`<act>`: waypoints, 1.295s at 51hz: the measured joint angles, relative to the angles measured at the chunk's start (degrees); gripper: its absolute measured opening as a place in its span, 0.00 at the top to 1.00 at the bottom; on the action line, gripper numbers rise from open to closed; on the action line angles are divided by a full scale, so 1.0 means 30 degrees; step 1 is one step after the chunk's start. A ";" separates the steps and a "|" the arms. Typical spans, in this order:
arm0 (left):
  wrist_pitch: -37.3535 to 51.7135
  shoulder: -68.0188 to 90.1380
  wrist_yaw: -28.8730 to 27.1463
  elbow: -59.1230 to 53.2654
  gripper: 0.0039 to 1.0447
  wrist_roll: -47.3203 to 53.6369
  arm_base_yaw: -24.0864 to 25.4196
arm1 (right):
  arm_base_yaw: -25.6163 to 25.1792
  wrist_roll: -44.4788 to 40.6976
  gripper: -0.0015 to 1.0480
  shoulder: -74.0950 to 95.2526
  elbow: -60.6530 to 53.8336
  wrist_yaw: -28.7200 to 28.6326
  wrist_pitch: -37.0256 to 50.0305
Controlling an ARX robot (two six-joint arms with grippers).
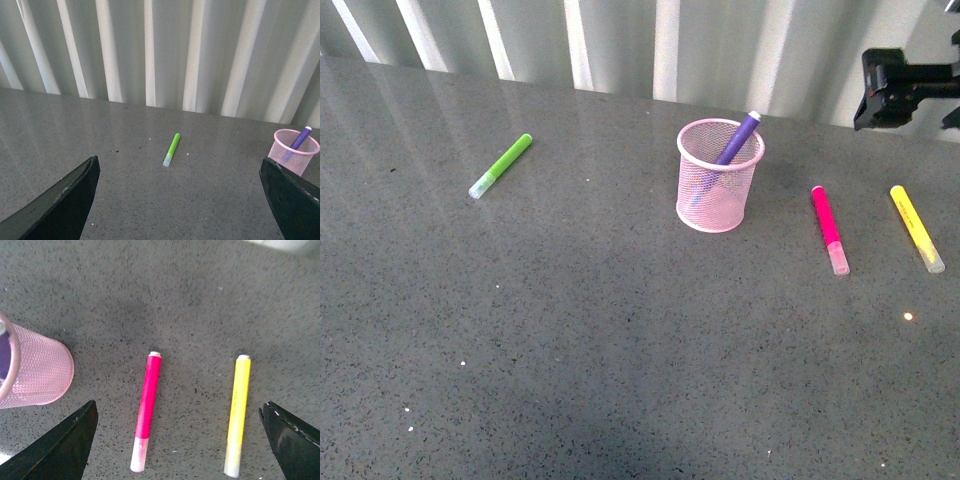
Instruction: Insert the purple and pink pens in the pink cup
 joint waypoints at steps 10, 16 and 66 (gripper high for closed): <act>0.0000 0.0000 0.0000 0.0000 0.06 0.0000 0.0000 | 0.0197 0.1049 0.07 0.1435 0.0080 -0.0146 0.0007; 0.0000 0.0000 0.0000 0.0000 0.06 0.0000 0.0000 | 0.0197 0.1523 0.07 0.2346 0.0124 -0.0197 0.0189; 0.0000 0.0000 0.0000 0.0000 0.06 0.0000 0.0000 | 0.0539 0.2951 0.07 0.7635 0.4204 -0.0525 0.0073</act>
